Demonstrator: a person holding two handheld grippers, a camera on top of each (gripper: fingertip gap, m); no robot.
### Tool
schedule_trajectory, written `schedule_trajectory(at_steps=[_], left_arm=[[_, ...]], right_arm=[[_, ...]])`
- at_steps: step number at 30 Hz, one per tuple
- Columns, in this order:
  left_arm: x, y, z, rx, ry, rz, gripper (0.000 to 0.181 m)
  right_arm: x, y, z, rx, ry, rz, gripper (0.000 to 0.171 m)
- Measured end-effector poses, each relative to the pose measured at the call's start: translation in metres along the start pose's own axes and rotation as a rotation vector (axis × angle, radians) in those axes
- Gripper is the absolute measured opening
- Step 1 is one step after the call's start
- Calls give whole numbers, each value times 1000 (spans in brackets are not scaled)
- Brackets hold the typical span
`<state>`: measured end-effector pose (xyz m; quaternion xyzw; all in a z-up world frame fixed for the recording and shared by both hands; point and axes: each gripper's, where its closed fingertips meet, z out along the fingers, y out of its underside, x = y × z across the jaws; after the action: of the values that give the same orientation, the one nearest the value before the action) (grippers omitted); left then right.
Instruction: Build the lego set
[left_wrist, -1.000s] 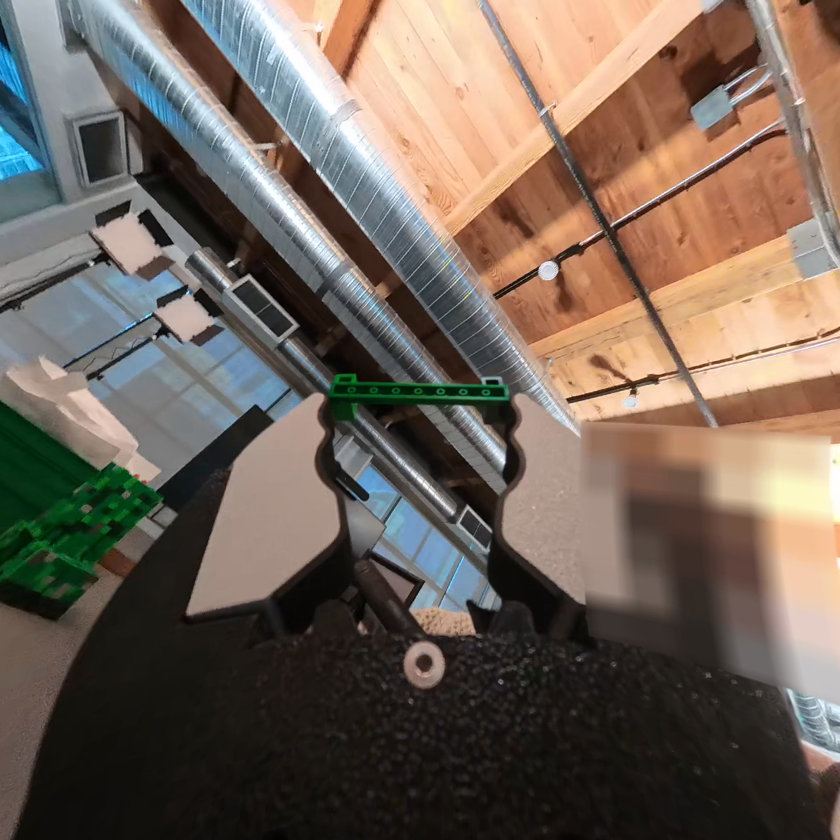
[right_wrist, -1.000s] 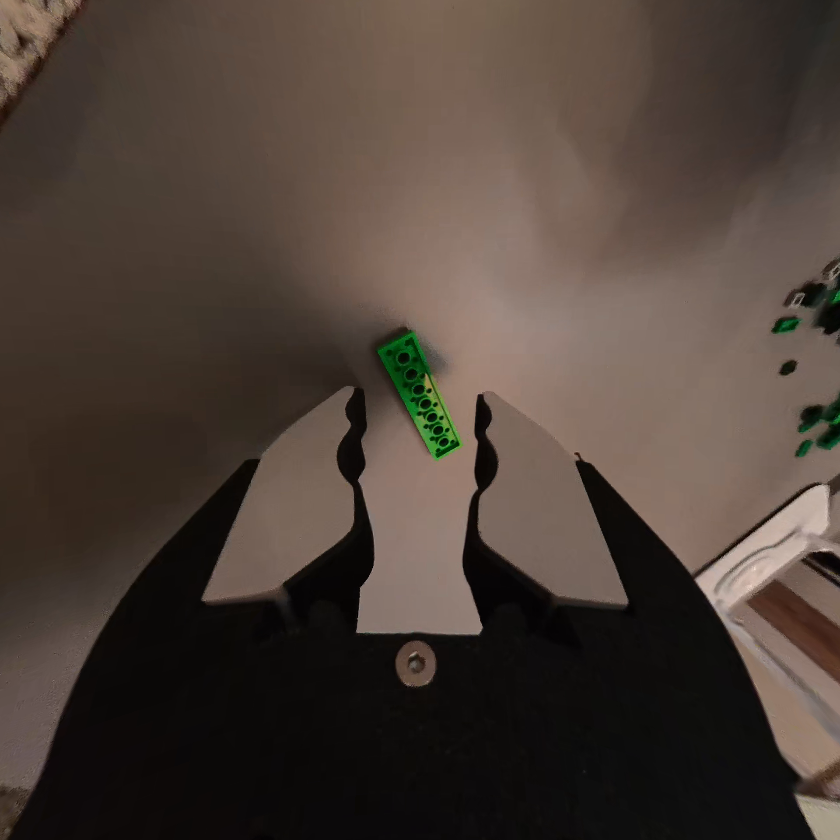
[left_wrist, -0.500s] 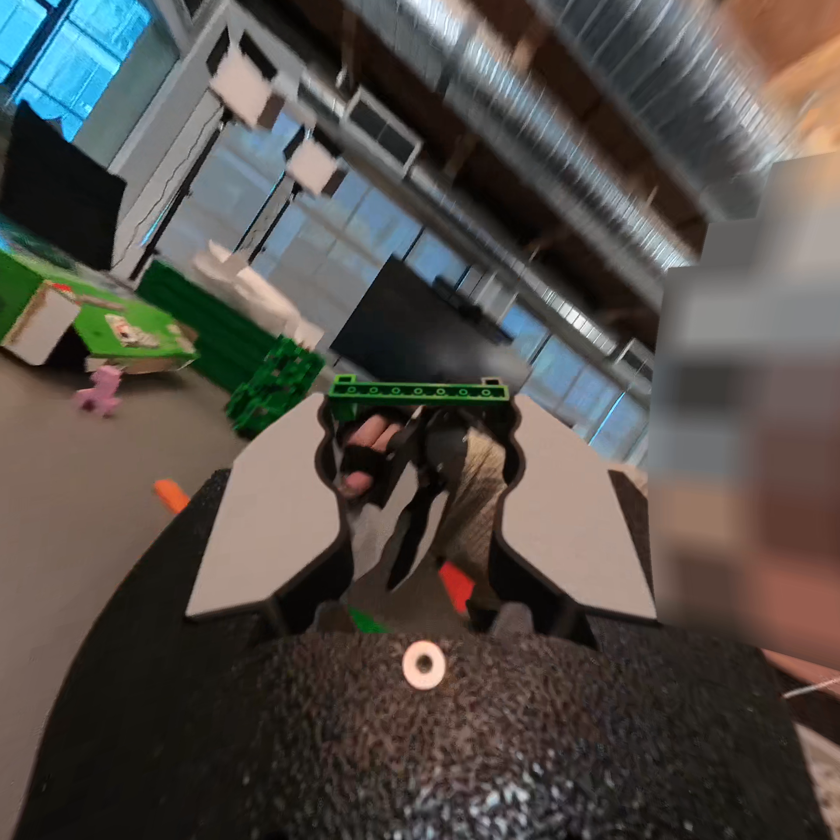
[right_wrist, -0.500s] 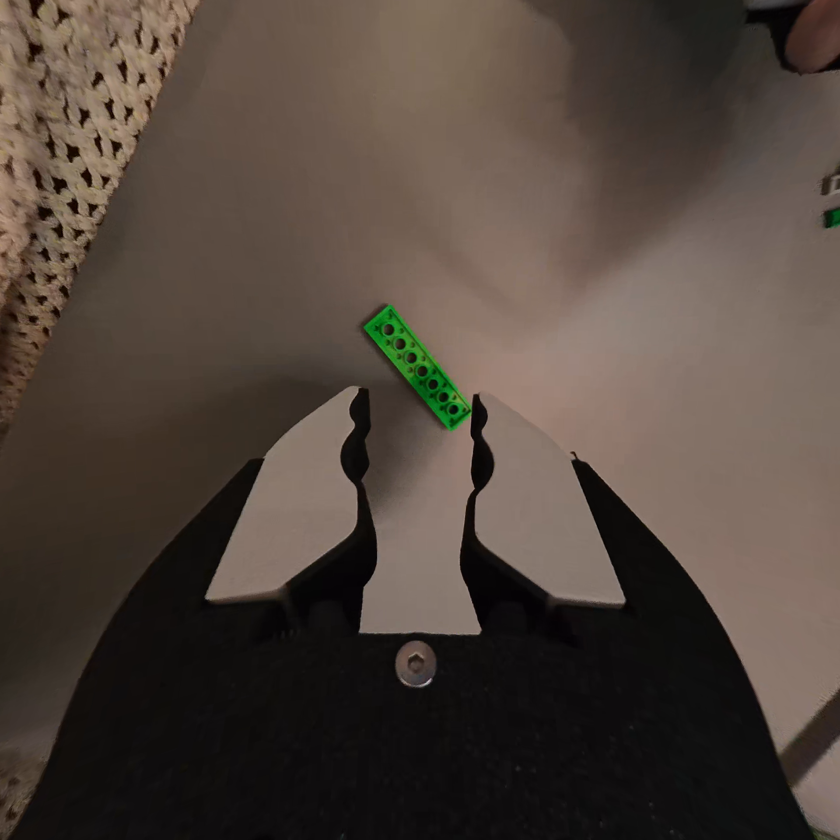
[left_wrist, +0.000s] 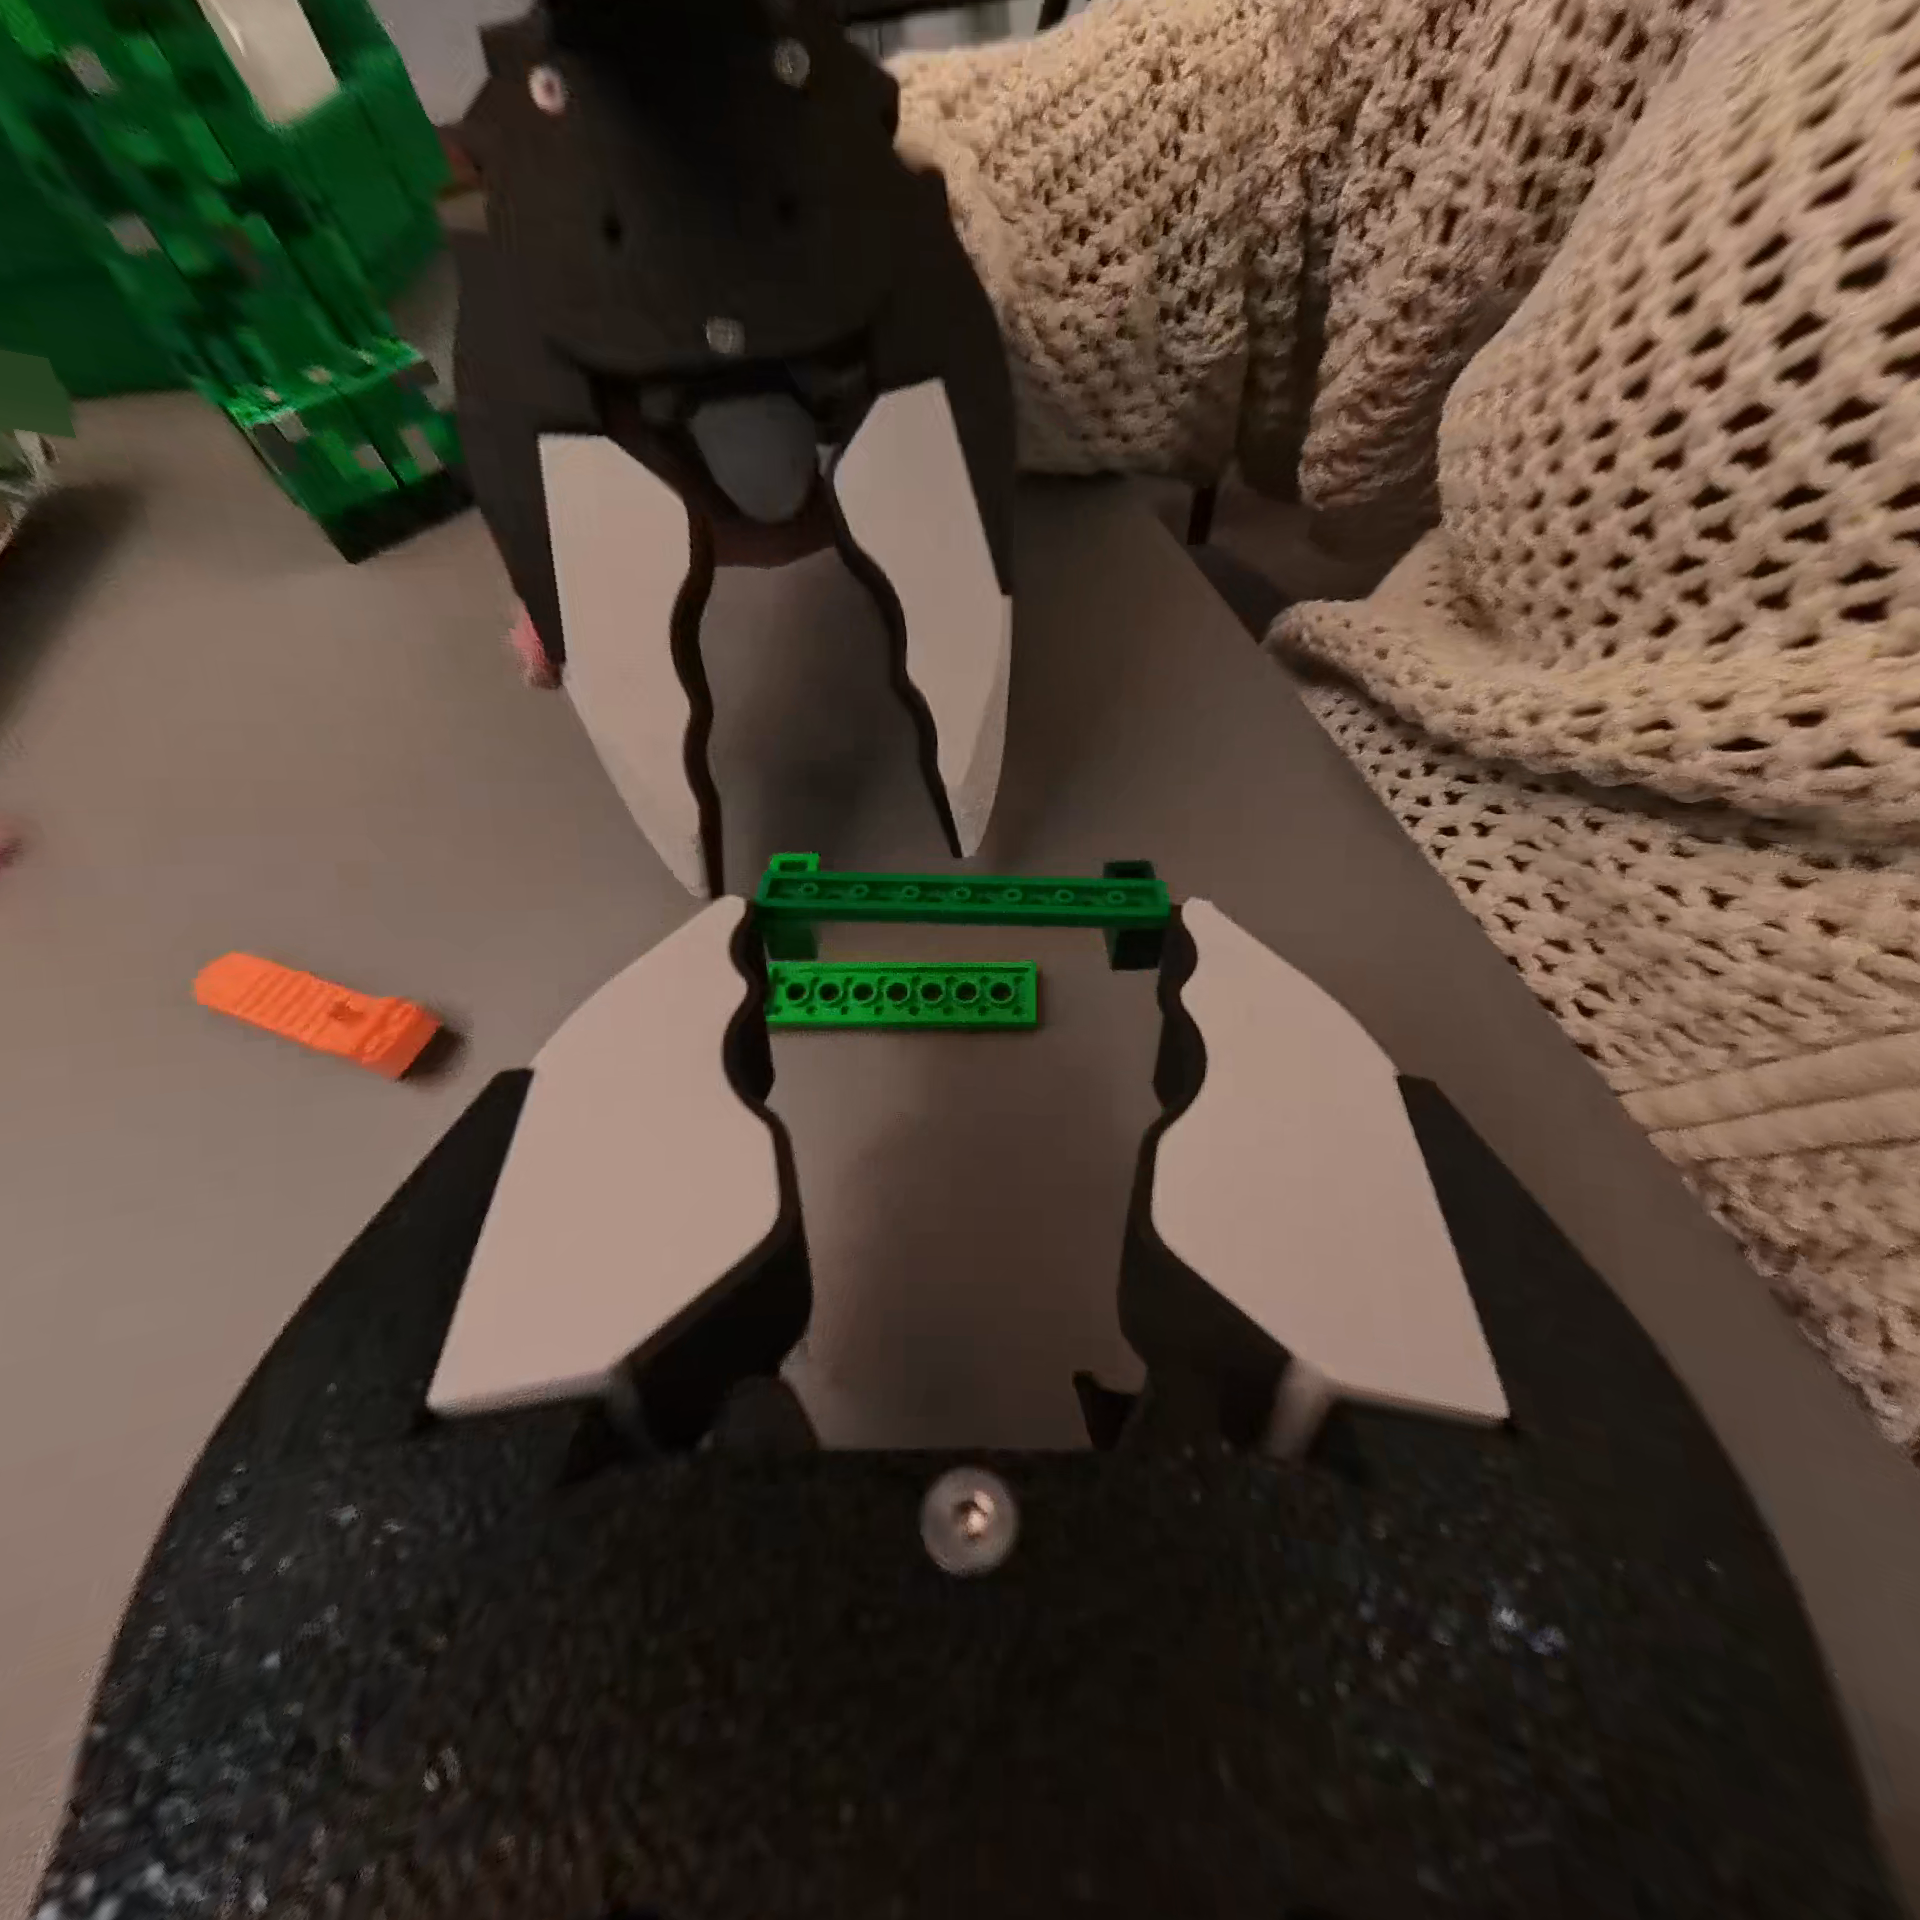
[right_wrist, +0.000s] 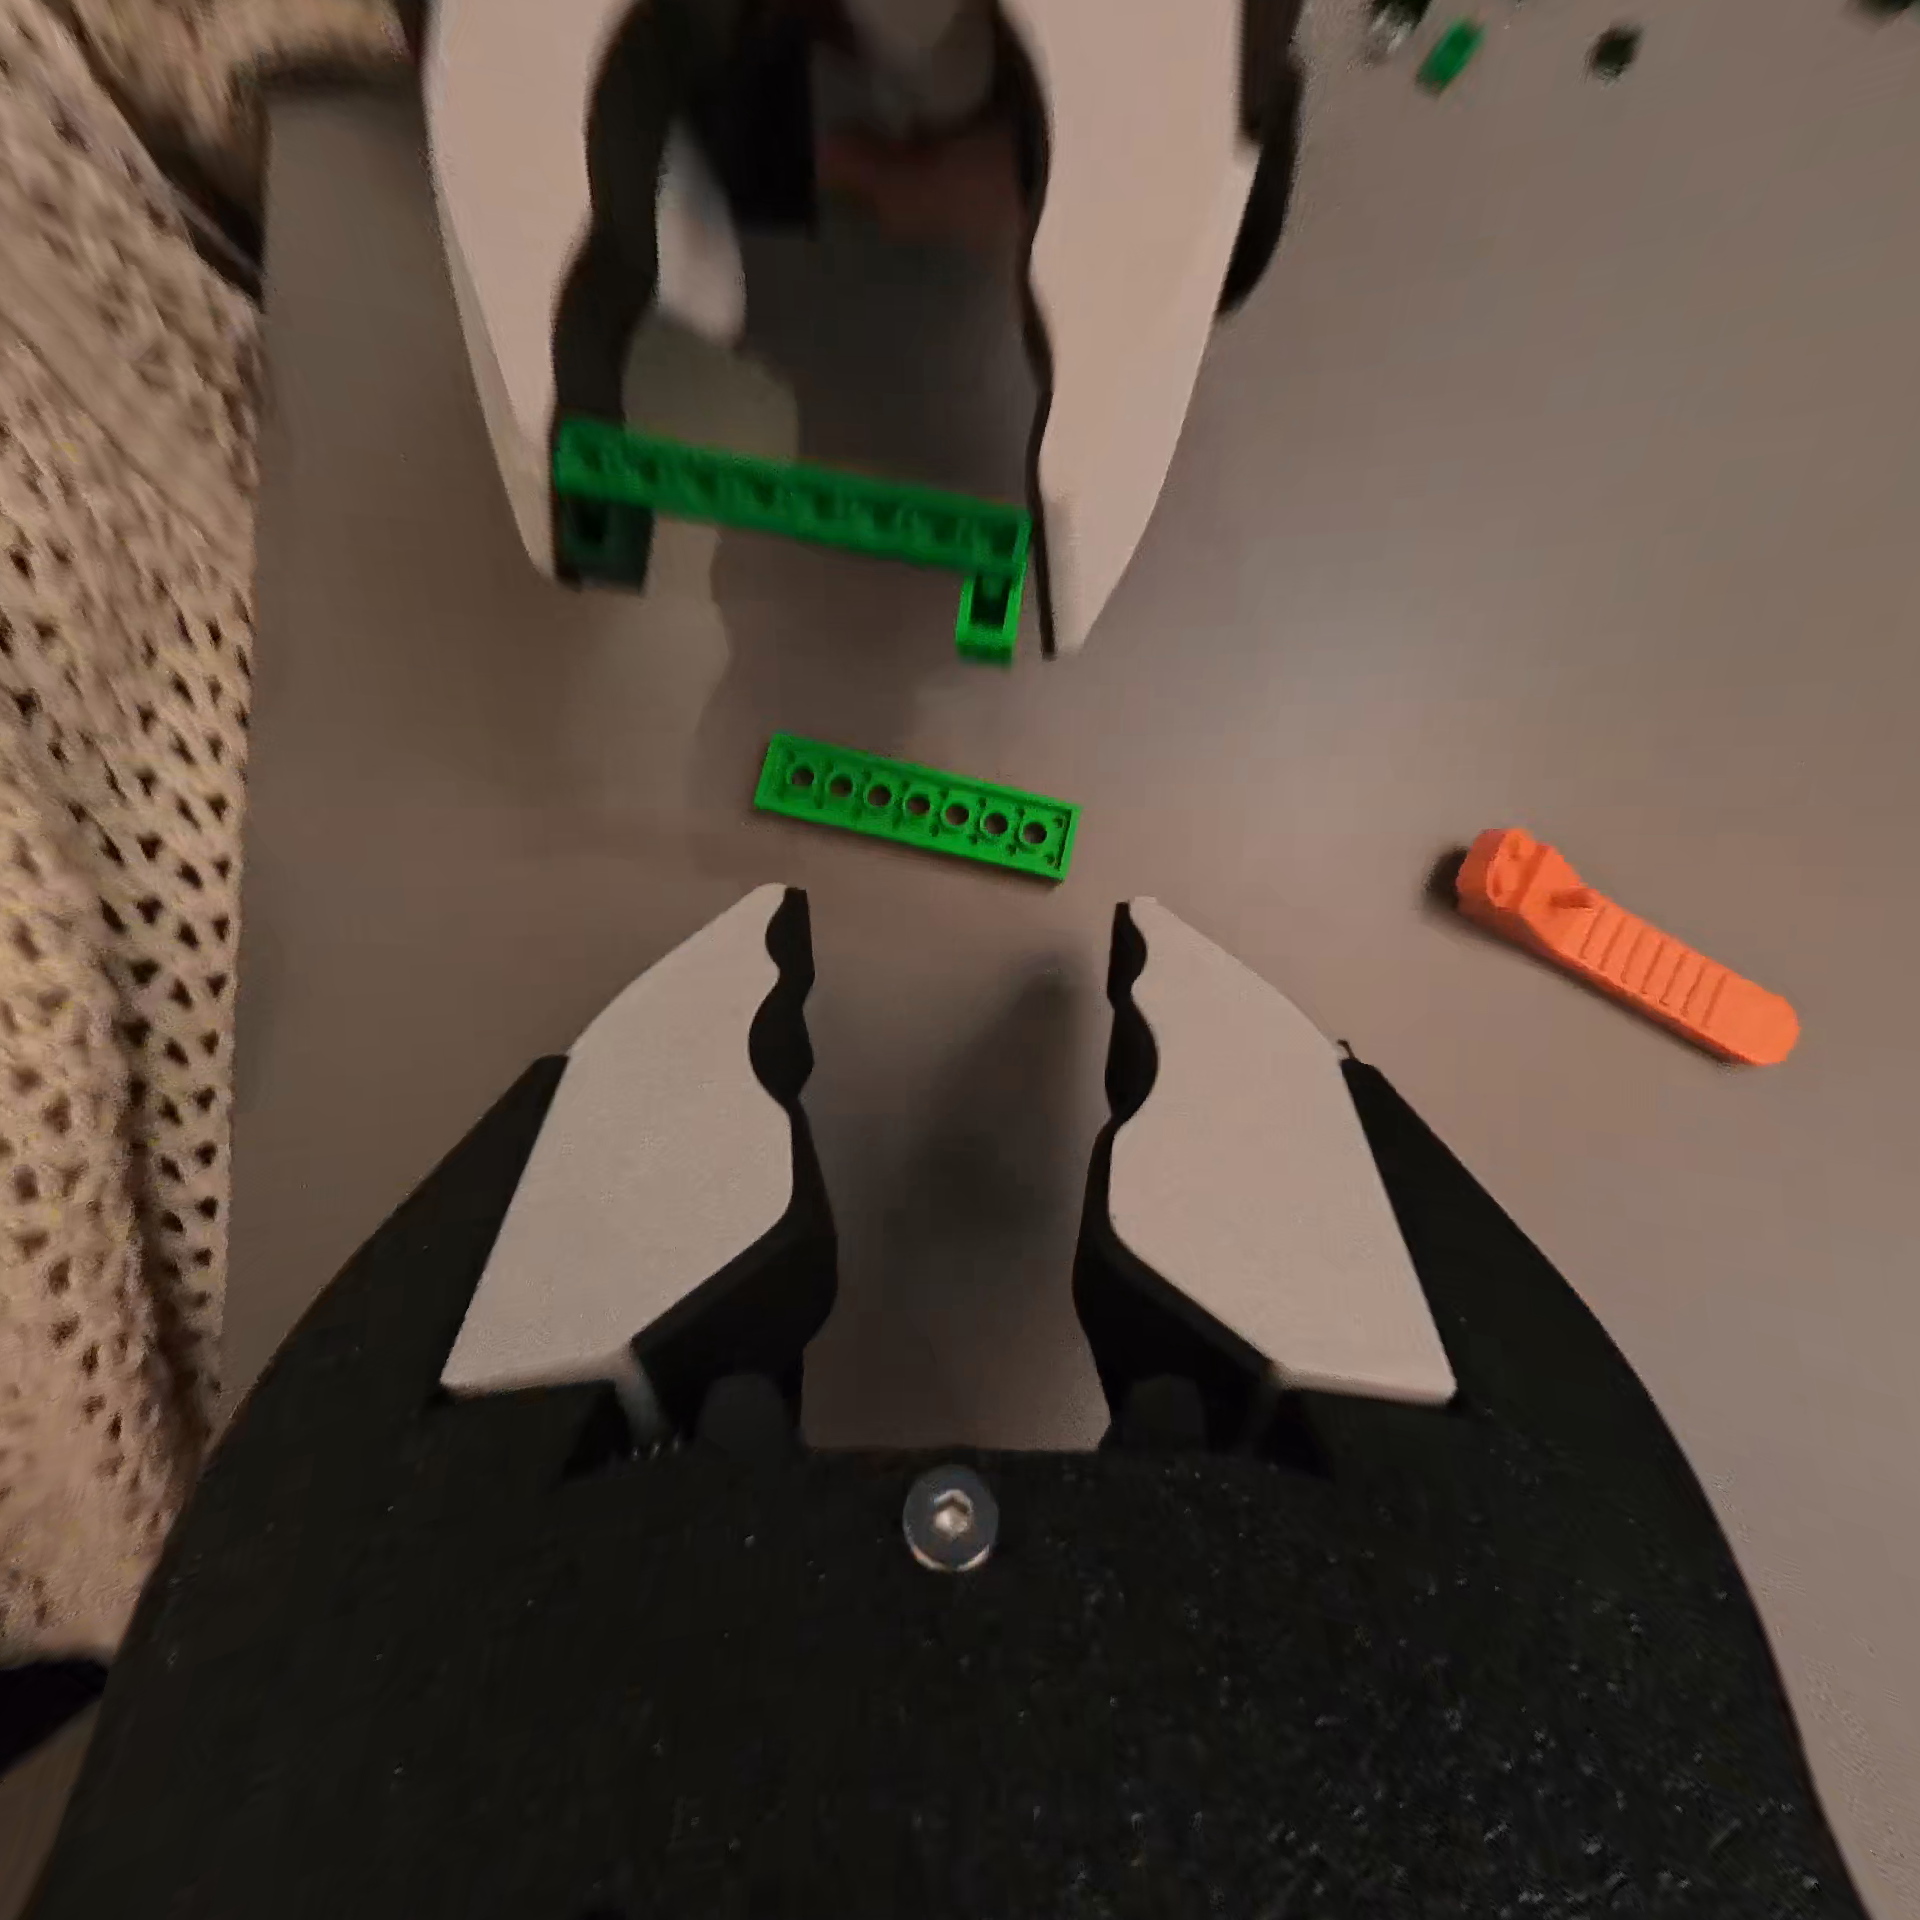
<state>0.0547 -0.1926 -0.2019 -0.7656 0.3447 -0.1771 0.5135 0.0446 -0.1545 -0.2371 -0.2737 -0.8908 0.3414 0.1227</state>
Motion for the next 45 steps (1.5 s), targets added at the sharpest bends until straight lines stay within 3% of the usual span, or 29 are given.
schedule_trajectory(at_steps=[4,10,17,22,29,39,45], left_arm=[[-9,7,7,-56,4,-10,72],[-12,11,8,-44,23,-81,72],[-11,11,13,-41,15,-64,72],[-14,12,16,-42,-8,-46,72],[-14,16,16,-62,-16,-44,73],[-17,37,14,-169,-36,-98,86],[-3,38,5,-199,-28,-35,76]], right_arm=[[3,-12,-11,164,13,91,46],[11,-27,-17,279,128,-40,23],[14,-34,-5,256,153,-75,21],[16,-34,-3,252,160,-64,8],[17,-32,0,241,145,-36,8],[21,-10,12,127,147,59,8],[21,-7,16,66,158,67,8]])
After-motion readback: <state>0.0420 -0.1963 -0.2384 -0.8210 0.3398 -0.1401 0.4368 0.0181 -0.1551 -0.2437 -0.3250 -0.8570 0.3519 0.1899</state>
